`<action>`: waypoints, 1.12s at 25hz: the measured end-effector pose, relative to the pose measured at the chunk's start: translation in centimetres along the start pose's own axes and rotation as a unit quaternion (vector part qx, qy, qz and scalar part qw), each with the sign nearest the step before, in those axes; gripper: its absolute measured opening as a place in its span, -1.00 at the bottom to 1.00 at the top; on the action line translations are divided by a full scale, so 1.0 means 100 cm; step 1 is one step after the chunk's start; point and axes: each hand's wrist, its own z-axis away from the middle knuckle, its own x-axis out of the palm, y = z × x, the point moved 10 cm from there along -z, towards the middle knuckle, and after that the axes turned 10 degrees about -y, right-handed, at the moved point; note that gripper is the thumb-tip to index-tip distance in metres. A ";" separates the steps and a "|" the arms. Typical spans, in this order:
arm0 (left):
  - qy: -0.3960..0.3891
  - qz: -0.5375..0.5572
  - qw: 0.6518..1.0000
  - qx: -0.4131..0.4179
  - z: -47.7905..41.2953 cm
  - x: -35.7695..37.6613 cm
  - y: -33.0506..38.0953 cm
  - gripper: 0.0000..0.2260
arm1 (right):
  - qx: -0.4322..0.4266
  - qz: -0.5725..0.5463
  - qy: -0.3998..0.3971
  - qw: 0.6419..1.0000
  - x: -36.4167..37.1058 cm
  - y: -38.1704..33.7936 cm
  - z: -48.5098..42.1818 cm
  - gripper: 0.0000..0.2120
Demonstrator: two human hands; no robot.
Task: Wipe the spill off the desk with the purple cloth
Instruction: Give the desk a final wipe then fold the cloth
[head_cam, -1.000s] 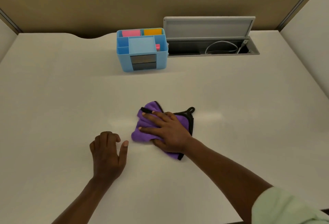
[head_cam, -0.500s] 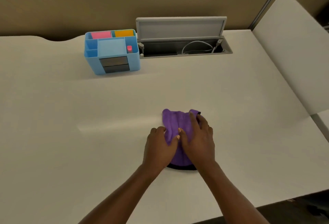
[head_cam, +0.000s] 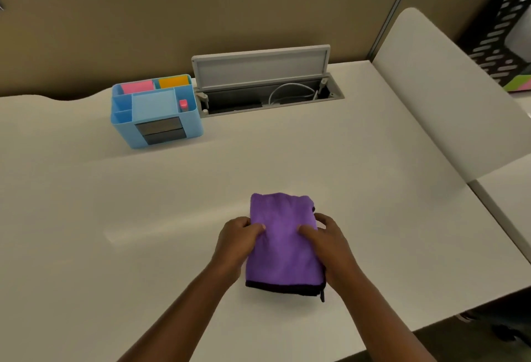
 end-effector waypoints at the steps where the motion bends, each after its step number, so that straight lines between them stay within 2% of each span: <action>1: -0.023 0.032 0.999 -0.001 0.002 0.004 0.003 -0.83 | 0.017 -0.068 -0.020 0.997 -0.005 0.006 0.002 -0.52; 3: -0.051 0.049 0.997 0.014 0.005 0.018 0.014 -0.90 | 0.019 -0.160 -0.048 0.986 -0.020 0.008 0.005 -0.53; 4: -0.054 0.054 0.997 0.028 0.007 0.025 0.020 -0.85 | 0.010 -0.181 -0.055 0.982 -0.027 0.006 0.007 -0.49; 7: -0.063 0.037 0.992 0.099 0.007 0.059 0.054 -0.58 | -0.051 -0.166 -0.067 0.982 -0.064 -0.020 0.009 -0.49; 11: -0.107 -0.001 0.980 0.170 -0.014 0.121 0.116 -0.57 | -0.112 -0.142 -0.079 0.980 -0.133 -0.072 -0.013 -0.66; 14: -0.121 -0.031 0.969 0.212 -0.044 0.163 0.168 -0.60 | -0.137 -0.067 -0.039 0.987 -0.191 -0.117 -0.049 -0.70; 18: -0.106 -0.110 0.959 0.238 -0.090 0.215 0.219 -0.40 | -0.157 0.033 0.036 0.986 -0.246 -0.166 -0.096 -0.65; 20: -0.075 -0.169 0.951 0.248 -0.114 0.235 0.231 -0.37 | -0.155 0.056 0.063 0.984 -0.265 -0.170 -0.120 -0.66; 22: -0.042 -0.274 0.927 0.253 -0.133 0.251 0.232 -0.37 | -0.158 0.107 0.084 0.978 -0.279 -0.167 -0.141 -0.67; 23: -0.020 -0.349 0.902 0.252 -0.141 0.257 0.229 -0.36 | -0.157 0.179 0.092 0.967 -0.283 -0.164 -0.152 -0.67; 24: 0.005 -0.430 0.866 0.254 -0.148 0.264 0.224 -0.35 | -0.140 0.309 0.101 0.935 -0.283 -0.158 -0.165 -0.65; 25: 0.023 -0.497 0.828 0.257 -0.153 0.269 0.217 -0.33 | -0.109 0.460 0.124 0.873 -0.286 -0.148 -0.179 -0.59; 26: 0.035 -0.545 0.796 0.263 -0.158 0.274 0.210 -0.30 | -0.093 0.564 0.143 0.808 -0.287 -0.140 -0.187 -0.49; 27: 0.043 -0.571 0.772 0.275 -0.162 0.277 0.202 -0.28 | -0.092 0.613 0.147 0.771 -0.285 -0.132 -0.191 -0.42; 28: 0.046 -0.582 0.760 0.286 -0.164 0.280 0.195 -0.26 | -0.104 0.632 0.147 0.753 -0.283 -0.125 -0.192 -0.38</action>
